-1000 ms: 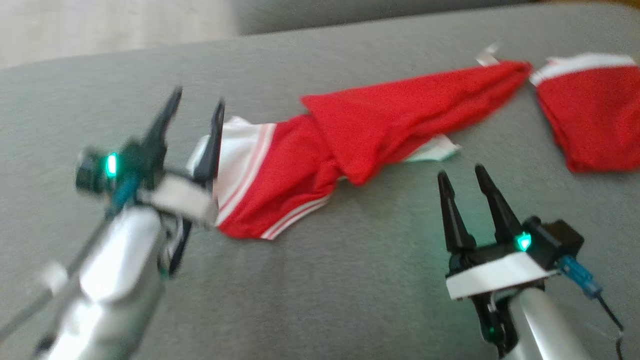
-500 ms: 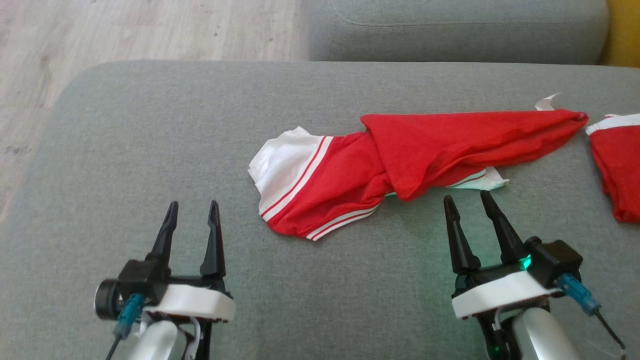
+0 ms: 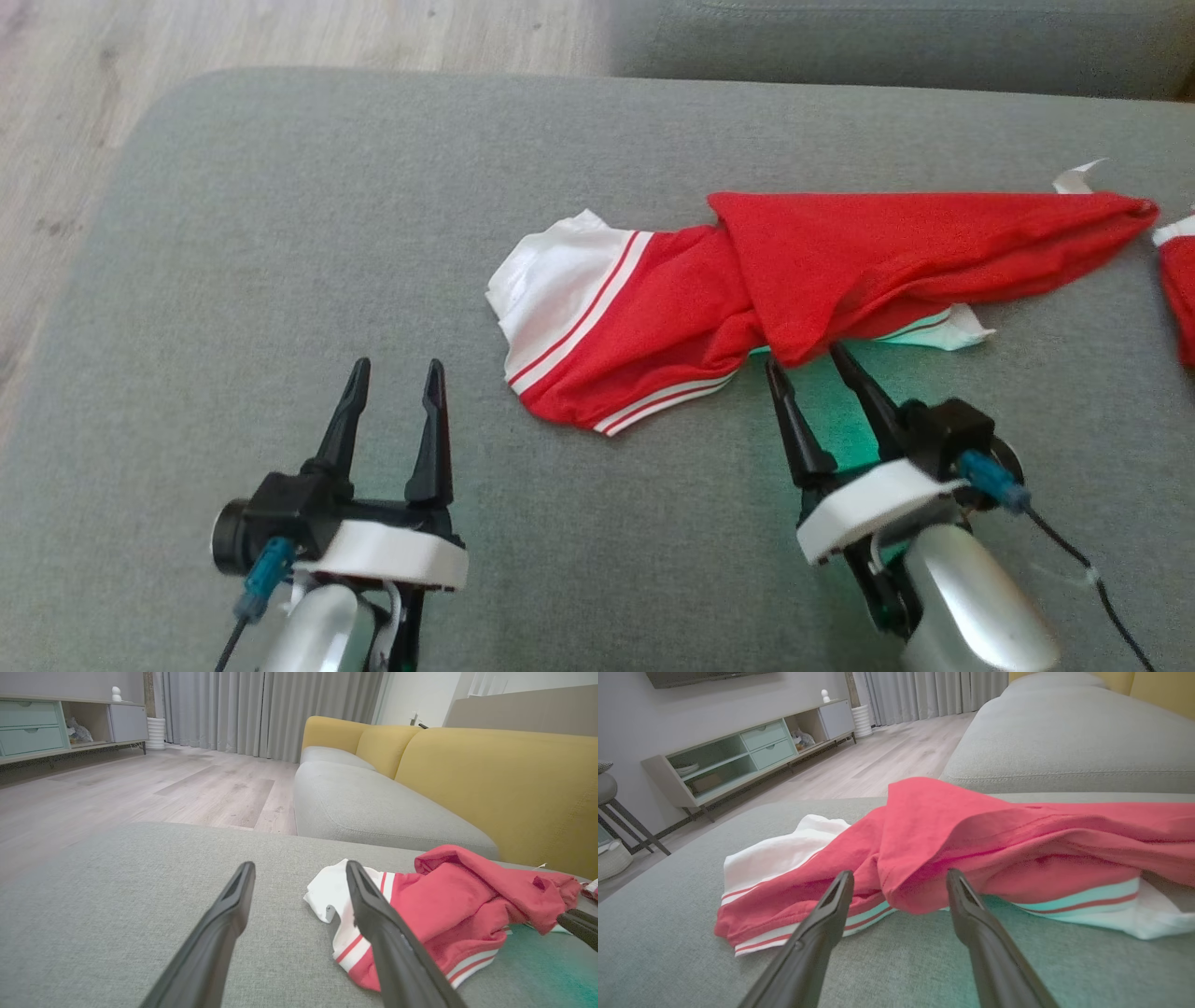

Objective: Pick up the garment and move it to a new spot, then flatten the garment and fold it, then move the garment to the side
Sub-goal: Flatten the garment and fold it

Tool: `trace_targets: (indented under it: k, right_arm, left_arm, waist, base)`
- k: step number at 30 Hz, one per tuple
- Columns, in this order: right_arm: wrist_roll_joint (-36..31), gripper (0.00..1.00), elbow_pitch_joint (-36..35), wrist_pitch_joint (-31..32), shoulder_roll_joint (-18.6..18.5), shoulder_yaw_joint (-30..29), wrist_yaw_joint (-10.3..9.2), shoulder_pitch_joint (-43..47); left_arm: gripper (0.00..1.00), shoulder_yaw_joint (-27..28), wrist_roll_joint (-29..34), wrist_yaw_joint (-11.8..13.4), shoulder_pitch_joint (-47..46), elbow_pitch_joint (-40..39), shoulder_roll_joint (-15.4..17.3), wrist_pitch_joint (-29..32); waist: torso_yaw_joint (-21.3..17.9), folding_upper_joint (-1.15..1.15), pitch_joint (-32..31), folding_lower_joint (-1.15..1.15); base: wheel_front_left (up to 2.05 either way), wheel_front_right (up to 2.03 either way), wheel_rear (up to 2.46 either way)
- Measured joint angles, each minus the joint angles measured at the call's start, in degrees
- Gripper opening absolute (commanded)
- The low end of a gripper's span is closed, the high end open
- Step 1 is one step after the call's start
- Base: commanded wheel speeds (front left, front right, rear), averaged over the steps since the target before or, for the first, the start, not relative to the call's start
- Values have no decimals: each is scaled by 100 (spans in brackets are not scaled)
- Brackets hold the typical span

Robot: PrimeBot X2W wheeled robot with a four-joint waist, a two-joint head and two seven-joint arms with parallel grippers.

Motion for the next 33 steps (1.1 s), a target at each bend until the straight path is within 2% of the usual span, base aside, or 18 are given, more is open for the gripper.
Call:
trace_targets:
  k: [9,10,11,12,18,23,27,33]
  right_arm:
    - [62,100,835,0,-11,210,0,-665]
    - [63,96,876,0,-12,229,0,-723]
    - [83,33,899,0,-12,245,0,-779]
    - [116,0,902,0,-12,252,0,-833]
    - [111,0,734,0,-13,118,0,-868]
    - [-112,0,493,0,-12,-290,0,-310]
    - [-517,0,348,1,-34,-777,0,359]
    - [-867,0,-58,277,-277,-1668,0,913]
  left_arm:
    - [100,200,192,-197,-131,90,-174,0]
    - [100,219,208,-224,-148,97,-194,0]
    - [100,236,220,-245,-151,102,-210,0]
    - [100,260,250,-249,-151,112,-216,0]
    - [100,472,303,-301,-142,205,-235,0]
    - [100,649,359,-345,-85,216,-253,0]
    - [100,747,456,-390,-15,218,-265,0]
    - [100,808,502,-445,16,221,-320,0]
  waist:
    - [214,0,219,0]
    - [229,0,238,1]
    - [238,0,254,0]
    - [238,0,266,0]
    - [53,0,190,0]
    - [-277,0,5,0]
    - [-633,0,-146,-1]
    - [-1123,0,-337,-1]
  base:
    - [0,0,0]
    - [0,0,0]
    - [0,0,0]
    - [0,0,0]
    - [0,0,0]
    - [0,0,0]
    - [0,0,0]
    - [0,0,0]
